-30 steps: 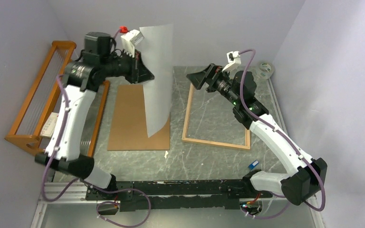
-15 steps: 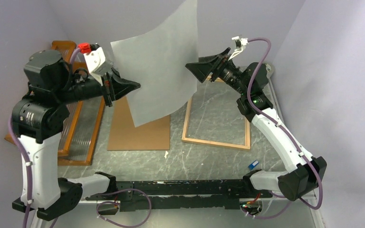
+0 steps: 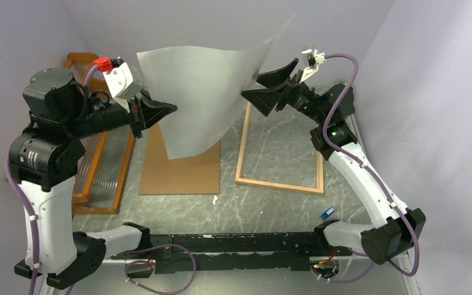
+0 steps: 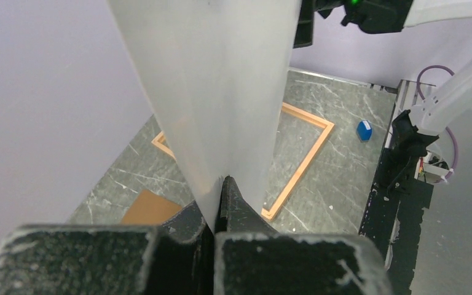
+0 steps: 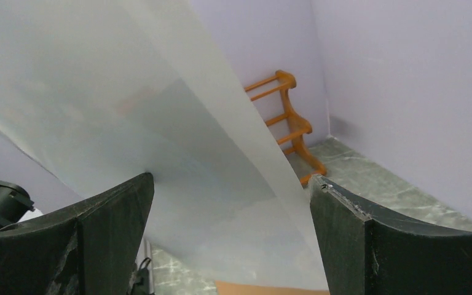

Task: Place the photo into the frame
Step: Turn over the photo at the center of the board.

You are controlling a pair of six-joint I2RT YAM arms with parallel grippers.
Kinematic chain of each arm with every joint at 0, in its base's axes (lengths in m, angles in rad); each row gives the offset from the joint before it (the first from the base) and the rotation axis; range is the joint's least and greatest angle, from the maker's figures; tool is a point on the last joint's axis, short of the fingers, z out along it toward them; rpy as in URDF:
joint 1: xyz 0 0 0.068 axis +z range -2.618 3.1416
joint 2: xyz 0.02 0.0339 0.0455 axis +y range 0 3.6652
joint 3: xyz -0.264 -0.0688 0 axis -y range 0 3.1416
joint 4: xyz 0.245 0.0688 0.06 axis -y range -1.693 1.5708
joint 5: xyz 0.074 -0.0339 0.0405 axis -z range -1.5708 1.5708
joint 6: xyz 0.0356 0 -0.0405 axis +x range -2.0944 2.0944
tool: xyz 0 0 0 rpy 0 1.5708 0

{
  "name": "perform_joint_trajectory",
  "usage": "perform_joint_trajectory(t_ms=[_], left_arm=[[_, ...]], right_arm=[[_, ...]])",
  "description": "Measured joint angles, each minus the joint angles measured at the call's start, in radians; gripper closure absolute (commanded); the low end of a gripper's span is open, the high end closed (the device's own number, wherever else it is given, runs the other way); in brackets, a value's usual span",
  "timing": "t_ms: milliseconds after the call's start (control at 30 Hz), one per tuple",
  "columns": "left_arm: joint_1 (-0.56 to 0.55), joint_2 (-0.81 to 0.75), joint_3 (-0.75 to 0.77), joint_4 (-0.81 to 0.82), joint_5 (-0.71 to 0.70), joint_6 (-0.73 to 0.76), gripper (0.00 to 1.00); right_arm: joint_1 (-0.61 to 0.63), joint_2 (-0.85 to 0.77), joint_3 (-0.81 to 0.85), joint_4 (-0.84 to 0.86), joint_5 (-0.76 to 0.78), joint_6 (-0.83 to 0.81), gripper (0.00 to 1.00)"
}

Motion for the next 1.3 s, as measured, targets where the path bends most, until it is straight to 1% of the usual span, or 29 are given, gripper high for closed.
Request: perform_joint_trajectory(t_ms=[233, 333, 400, 467, 567, 633, 700, 767, 800, 867, 933, 1133, 1300], left_arm=[[0.000, 0.009, 0.001, 0.003, -0.027, 0.000, 0.98], [0.000, 0.007, 0.001, 0.010, -0.045, -0.003, 0.97], [0.000, 0.007, 0.001, 0.023, -0.065, -0.011, 0.98], [0.000, 0.007, 0.000, 0.036, -0.088, -0.031, 0.98], [0.000, 0.008, -0.004, 0.062, -0.107, -0.058, 0.98], [0.000, 0.009, -0.013, 0.080, -0.126, -0.074, 0.98], [0.000, 0.010, -0.022, 0.094, -0.150, -0.085, 0.98], [0.000, 0.012, -0.034, 0.105, -0.177, -0.094, 0.98], [0.000, 0.013, -0.037, 0.108, -0.187, -0.100, 0.98], [0.000, 0.017, -0.037, 0.109, -0.194, -0.105, 0.97], [0.000, 0.019, -0.037, 0.109, -0.195, -0.109, 0.97], [0.000, 0.020, -0.037, 0.109, -0.203, -0.129, 0.98], [0.000, 0.026, -0.037, 0.116, -0.193, -0.153, 0.97]], right_arm=[[-0.075, -0.033, -0.031, 0.020, 0.004, -0.005, 0.01], [-0.093, -0.031, -0.045, 0.047, -0.032, 0.007, 0.01], [-0.094, -0.031, -0.049, 0.066, -0.076, 0.012, 0.04], [-0.098, -0.031, -0.050, 0.085, -0.119, 0.013, 0.09], [-0.097, -0.031, -0.050, 0.100, -0.177, 0.018, 0.25], [-0.097, -0.031, -0.050, 0.116, -0.212, 0.032, 0.32], [-0.097, -0.031, -0.050, 0.126, -0.229, 0.044, 0.32], [-0.100, -0.034, -0.057, 0.141, -0.234, 0.057, 0.26], [-0.106, -0.037, -0.069, 0.153, -0.239, 0.064, 0.25], [-0.121, -0.040, -0.089, 0.169, -0.247, 0.078, 0.26], [-0.133, -0.038, -0.097, 0.174, -0.254, 0.091, 0.31], [-0.151, -0.035, -0.098, 0.202, -0.272, 0.138, 0.54], [-0.183, -0.029, -0.124, 0.303, -0.273, 0.234, 0.71]])
